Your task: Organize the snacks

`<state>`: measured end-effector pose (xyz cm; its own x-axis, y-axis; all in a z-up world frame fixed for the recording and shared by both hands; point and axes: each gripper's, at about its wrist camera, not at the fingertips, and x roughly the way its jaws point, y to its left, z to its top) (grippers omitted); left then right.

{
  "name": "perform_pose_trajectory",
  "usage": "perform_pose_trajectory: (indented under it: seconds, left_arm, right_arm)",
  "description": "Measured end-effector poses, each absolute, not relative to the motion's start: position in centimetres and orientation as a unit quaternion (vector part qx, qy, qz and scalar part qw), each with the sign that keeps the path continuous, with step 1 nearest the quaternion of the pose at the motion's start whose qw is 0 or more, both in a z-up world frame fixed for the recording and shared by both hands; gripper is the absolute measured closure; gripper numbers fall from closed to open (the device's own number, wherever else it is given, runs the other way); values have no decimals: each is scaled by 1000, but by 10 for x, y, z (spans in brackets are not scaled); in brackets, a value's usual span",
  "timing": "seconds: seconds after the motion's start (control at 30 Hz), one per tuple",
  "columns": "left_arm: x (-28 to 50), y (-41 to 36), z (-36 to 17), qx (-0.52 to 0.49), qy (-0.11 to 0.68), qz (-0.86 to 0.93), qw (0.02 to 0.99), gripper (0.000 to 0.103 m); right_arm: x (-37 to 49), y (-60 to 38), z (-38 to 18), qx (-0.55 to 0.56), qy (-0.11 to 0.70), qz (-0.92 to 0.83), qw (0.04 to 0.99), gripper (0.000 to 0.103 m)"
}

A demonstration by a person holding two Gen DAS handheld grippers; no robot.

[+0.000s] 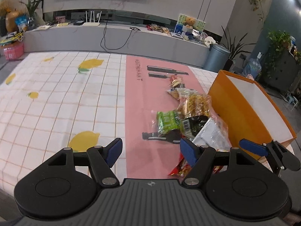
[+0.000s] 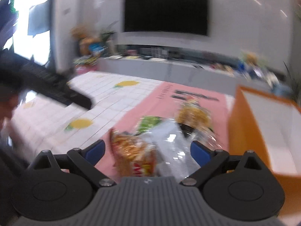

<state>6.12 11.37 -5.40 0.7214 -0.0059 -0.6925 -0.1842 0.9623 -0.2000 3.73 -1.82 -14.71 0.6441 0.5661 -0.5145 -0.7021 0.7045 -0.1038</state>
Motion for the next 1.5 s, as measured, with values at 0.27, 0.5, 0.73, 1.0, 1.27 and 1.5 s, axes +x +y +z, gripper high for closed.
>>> perform_pose_trajectory:
  seconds: [0.27,0.5,0.73,1.0,1.27,1.5]
  left_arm:
    - [67,126,-77,-124,375,102,913,22]
    - [64,123,-70,-133,358,84,920,22]
    - [65,115,-69,-128,353,74,924,22]
    - [61,117,-63,-143,330,59,931,22]
    - [64,110,-66,-148,328,36,932,22]
    - [70,95,-72,-134,338,23,931,22]
  right_arm:
    - [49,19,-185,-257,234,331,877,20]
    - [49,27,-195,-294,237,329,866,64]
    - [48,23,-190,-283,234,334,868,71]
    - [55,10,-165,-159,259,351,885,71]
    - [54,-26,-134,-87,230,299,922,71]
    - [60,-28,-140,-81,253,271,925,71]
